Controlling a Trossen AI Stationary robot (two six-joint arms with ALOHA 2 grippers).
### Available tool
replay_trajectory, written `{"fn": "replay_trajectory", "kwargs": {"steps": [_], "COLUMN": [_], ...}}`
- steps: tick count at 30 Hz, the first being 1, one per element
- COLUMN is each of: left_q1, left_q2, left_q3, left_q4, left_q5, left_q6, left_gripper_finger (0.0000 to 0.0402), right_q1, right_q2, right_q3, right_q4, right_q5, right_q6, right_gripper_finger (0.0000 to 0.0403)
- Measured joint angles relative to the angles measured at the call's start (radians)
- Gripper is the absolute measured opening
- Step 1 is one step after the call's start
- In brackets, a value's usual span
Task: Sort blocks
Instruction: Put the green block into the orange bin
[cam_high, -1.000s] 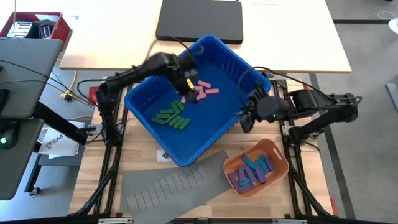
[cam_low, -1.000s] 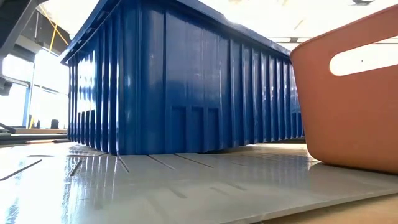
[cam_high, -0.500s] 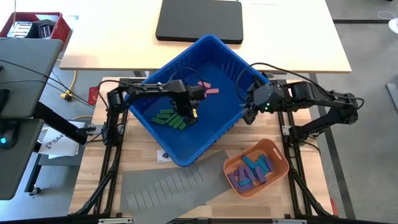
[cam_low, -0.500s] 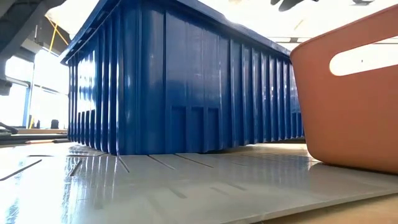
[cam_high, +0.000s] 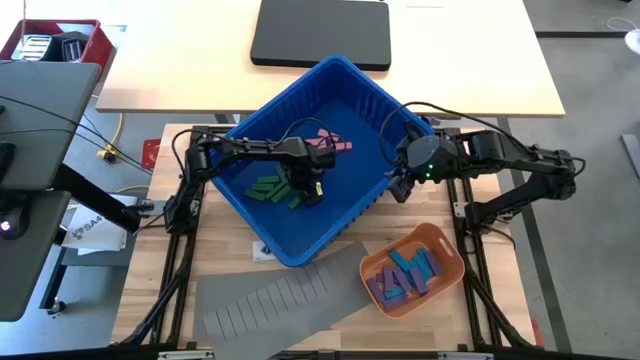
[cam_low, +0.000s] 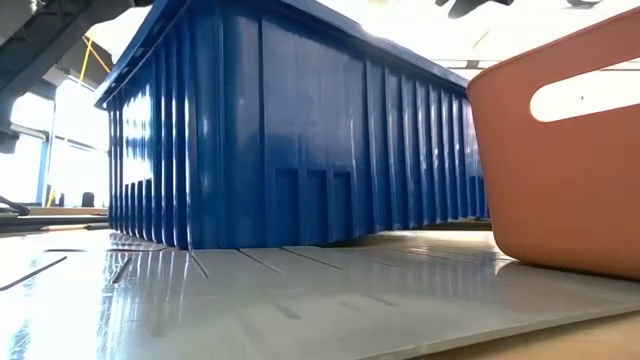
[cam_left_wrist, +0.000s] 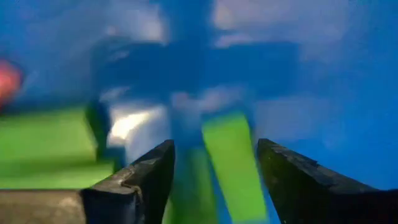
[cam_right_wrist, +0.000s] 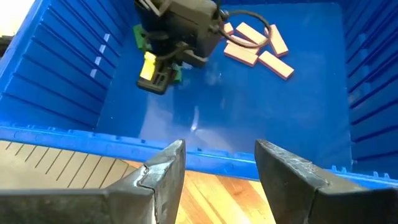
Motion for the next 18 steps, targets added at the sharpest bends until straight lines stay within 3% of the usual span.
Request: {"fn": "replay_trajectory", "kwargs": {"steps": [7, 18], "left_q1": [0.003, 0.003], "left_q2": [0.008, 0.008], "left_q3": [-0.003, 0.047], "left_q4": [0.022, 0.033], "left_q5": [-0.041, -0.069], "left_q6": [0.016, 0.126], "left_gripper_finger": [0.0184, 0.0178], "right_q1": [0.0, 0.0], "right_q2": [0.0, 0.0], "right_q3": [0.0, 0.0], "right_q4": [0.021, 0.022], "right_q5": [0.0, 0.0], "right_q6": [0.006, 0.098], "right_gripper_finger": [0.0188, 0.0188]}}
